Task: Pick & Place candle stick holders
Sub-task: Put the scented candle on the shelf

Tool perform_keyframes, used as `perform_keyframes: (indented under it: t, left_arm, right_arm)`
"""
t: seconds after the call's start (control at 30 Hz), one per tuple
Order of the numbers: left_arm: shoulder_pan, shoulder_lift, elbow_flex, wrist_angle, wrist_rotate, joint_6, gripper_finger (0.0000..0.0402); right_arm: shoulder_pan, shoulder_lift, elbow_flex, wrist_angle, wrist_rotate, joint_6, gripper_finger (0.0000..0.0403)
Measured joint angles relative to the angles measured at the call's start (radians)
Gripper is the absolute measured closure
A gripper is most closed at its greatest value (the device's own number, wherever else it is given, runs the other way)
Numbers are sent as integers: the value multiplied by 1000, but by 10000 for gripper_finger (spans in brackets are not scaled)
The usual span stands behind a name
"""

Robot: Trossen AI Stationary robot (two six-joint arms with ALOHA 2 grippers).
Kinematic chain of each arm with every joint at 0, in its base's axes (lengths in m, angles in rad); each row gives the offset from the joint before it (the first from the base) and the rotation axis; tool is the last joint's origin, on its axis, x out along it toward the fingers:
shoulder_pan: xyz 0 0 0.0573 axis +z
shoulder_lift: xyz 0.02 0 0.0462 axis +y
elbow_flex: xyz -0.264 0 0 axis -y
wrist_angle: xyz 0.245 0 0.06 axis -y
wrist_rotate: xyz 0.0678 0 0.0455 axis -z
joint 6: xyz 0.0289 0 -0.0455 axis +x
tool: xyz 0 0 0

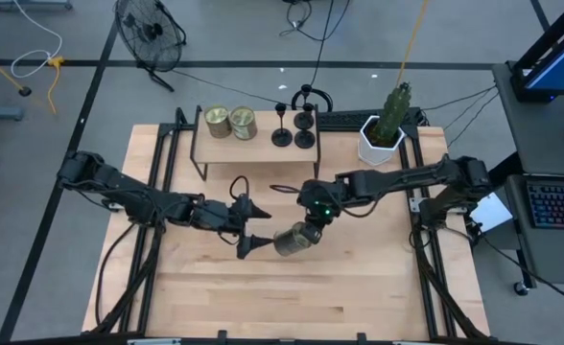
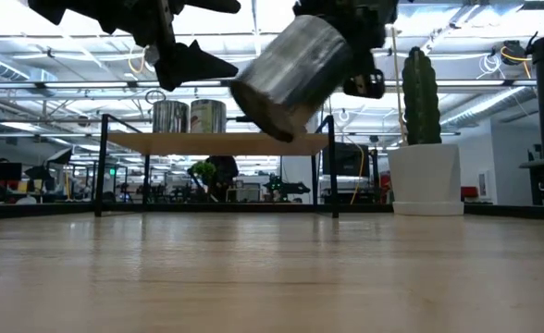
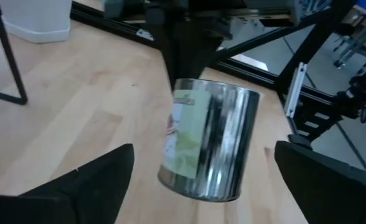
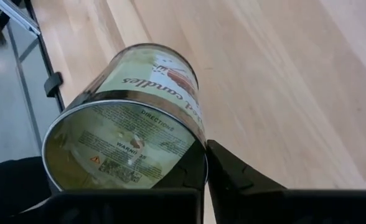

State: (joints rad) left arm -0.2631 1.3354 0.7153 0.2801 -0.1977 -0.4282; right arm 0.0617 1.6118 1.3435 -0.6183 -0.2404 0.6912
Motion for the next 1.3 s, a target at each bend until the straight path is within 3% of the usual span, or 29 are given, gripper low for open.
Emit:
perform_keyframes:
  t: [0.43, 0.97, 1.3]
  left_arm:
    - [-5, 0, 0, -29, 127, 19, 11]
    - [2, 0, 1, -35, 51, -1, 11]
    - [38, 92, 141, -176, 189, 2, 11]
  right_arm:
    - [-8, 76, 94, 31, -28, -38, 403]
    - [-10, 76, 94, 93, -52, -11, 403]
    - [-10, 76, 94, 115, -50, -9, 403]
